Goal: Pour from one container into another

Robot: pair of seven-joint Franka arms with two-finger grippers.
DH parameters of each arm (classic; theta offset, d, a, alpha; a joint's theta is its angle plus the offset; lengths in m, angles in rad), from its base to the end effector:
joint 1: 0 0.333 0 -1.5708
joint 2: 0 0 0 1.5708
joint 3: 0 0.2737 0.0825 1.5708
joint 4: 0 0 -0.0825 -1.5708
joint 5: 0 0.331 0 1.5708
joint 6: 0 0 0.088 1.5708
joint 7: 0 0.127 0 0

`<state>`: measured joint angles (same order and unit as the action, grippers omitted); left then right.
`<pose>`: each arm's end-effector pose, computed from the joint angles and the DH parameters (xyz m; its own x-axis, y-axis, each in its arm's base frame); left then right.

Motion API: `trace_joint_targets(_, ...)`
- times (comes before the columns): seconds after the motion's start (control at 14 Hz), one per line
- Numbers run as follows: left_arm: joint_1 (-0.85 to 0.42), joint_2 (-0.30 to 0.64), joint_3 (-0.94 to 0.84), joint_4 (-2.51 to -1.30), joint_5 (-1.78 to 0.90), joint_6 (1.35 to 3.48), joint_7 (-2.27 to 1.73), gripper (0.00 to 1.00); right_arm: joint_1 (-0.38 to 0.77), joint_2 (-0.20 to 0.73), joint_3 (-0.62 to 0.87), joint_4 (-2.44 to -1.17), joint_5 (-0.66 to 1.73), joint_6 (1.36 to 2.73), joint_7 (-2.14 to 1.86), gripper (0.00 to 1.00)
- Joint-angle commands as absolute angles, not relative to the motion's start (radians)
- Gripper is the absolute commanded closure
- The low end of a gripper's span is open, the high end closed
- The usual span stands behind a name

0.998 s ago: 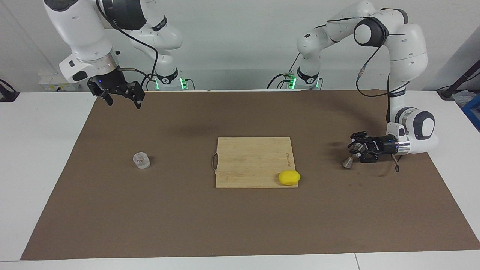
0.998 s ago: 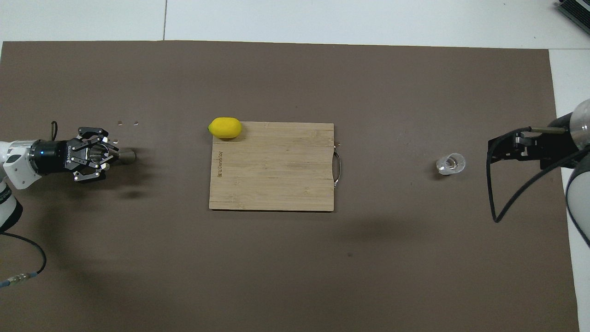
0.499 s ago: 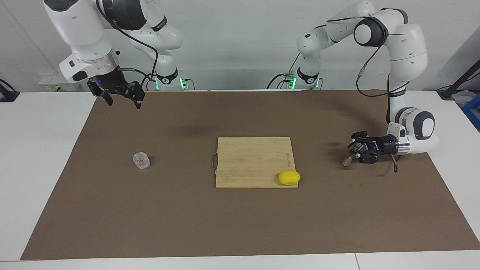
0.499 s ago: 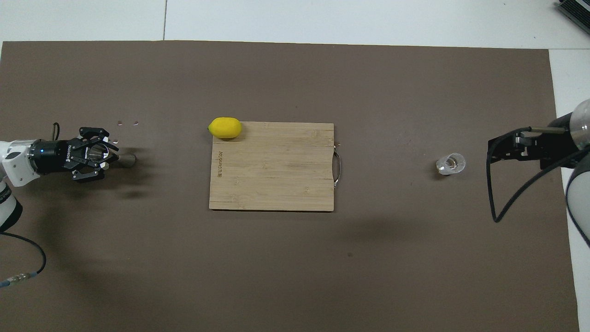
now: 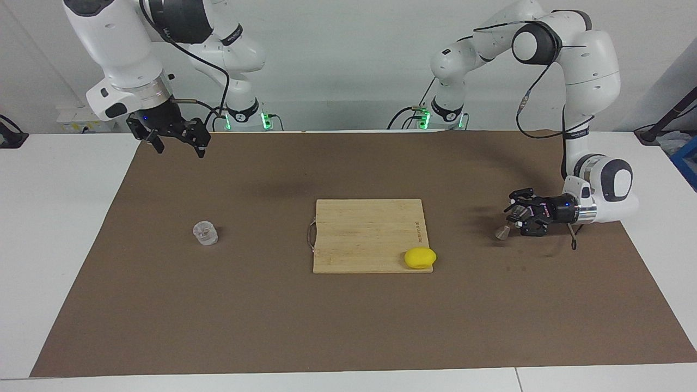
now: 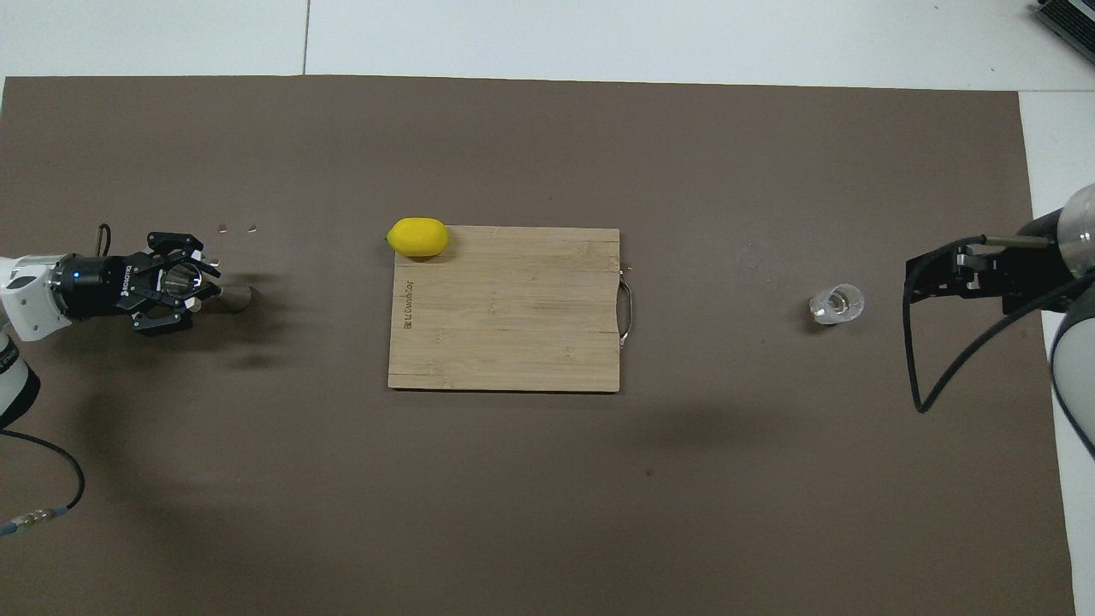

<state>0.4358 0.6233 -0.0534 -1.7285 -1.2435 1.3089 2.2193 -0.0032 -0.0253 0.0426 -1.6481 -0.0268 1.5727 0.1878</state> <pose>0.5377 0.0712 0.2674 0.1698 -0.0136 0.9854 -0.9852 0.0198 0.1700 0.4917 0.0162 0.5427 0.9880 -0.1478 -0.0440 -0.1463 -0.9886 0.0367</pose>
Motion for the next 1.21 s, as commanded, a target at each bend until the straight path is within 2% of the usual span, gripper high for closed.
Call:
trace_joint_targets(0.0,0.397,0.536,-0.041,-1.818,-1.285,1.327,2.201,1.00,-0.014,-0.044,0.049,-1.667,-0.015,1.575,0.201,0.00)
trace_joint_targets(0.29,0.330,0.425,-0.041,-1.939,-1.350,1.405,2.198,1.00,-0.014,-0.044,0.048,-1.667,-0.015,1.575,0.201,0.00)
trace_joint_targets(0.64,0.192,0.344,-0.043,-2.023,-1.462,1.515,2.186,1.00,-0.014,-0.044,0.049,-1.667,-0.015,1.575,0.201,0.00)
trace_joint_targets(1.14,-0.046,0.285,-0.043,-2.098,-1.679,1.713,2.190,1.00,-0.014,-0.044,0.049,-1.667,-0.015,1.575,0.201,0.00)
